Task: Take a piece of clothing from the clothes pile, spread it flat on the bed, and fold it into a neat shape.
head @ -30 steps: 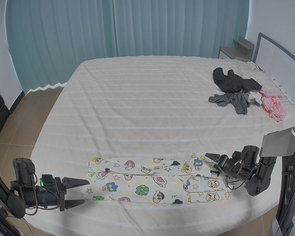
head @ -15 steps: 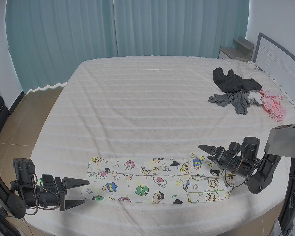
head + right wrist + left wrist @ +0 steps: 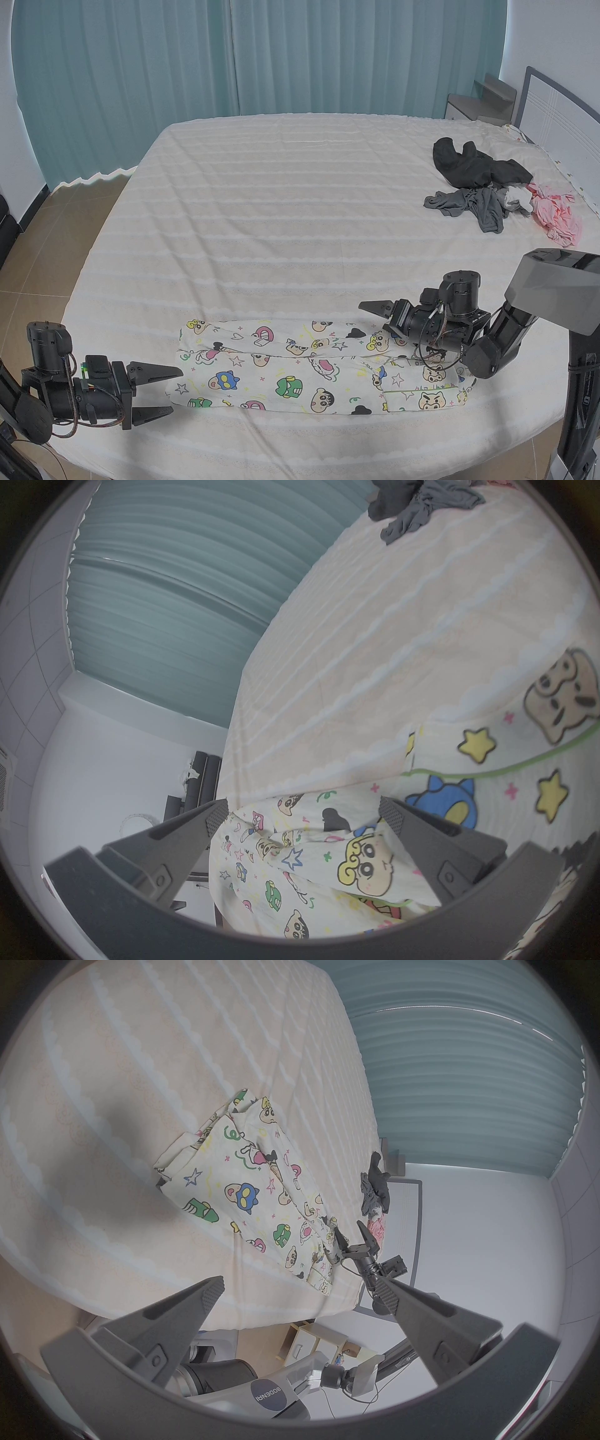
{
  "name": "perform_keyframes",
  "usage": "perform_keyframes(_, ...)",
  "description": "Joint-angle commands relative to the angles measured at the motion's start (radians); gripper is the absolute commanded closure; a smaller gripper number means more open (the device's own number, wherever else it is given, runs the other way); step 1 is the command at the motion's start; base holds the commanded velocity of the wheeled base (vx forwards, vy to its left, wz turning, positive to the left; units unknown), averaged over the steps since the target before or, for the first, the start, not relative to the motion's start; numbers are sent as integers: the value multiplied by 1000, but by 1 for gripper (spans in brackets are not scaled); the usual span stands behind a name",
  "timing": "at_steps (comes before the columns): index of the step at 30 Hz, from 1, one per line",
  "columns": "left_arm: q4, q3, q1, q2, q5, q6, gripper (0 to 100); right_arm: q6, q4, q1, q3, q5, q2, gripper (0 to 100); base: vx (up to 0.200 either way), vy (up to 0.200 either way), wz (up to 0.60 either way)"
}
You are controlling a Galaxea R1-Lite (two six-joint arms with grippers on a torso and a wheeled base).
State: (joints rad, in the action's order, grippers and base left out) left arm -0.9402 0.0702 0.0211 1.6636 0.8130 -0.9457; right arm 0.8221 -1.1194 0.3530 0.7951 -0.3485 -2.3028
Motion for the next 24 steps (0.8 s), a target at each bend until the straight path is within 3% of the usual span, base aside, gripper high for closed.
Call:
perform_keyframes(1, 0, -1, 0, 5, 0, 1, 0, 0, 6, 23, 23, -1, -40, 0, 0, 0, 0)
perform_keyframes(11, -2, -1, 0, 13, 0, 2, 0, -3, -31, 77, -62, 6, 6, 0, 0, 0, 0)
perform_keyframes(24, -2, 0, -1, 18, 0, 4, 0, -17, -56, 57, -68, 3, -7, 0, 0, 0, 0)
